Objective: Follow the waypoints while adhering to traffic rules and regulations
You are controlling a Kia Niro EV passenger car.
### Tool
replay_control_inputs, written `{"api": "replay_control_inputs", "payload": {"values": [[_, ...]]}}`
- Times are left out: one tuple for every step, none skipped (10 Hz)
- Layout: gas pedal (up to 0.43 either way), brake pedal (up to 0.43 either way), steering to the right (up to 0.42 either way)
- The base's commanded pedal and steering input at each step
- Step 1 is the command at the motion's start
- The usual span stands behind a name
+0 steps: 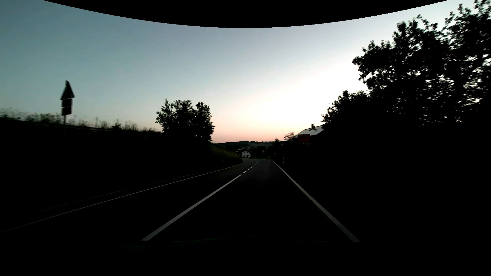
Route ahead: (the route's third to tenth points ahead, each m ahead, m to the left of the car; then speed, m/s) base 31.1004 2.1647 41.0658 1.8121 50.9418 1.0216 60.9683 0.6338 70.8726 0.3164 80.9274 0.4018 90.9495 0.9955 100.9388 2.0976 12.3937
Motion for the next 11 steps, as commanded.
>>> {"api": "replay_control_inputs", "payload": {"values": [[0.0, 0.043, 0.031], [0.0, 0.043, 0.031], [0.0, 0.037, 0.031], [0.0, 0.043, 0.031], [0.0, 0.037, 0.029], [0.0, 0.037, 0.025], [0.0, 0.037, 0.025], [0.0, 0.037, 0.024], [0.0, 0.03, 0.025], [0.0, 0.0, 0.024], [0.0, 0.0, 0.02]]}}
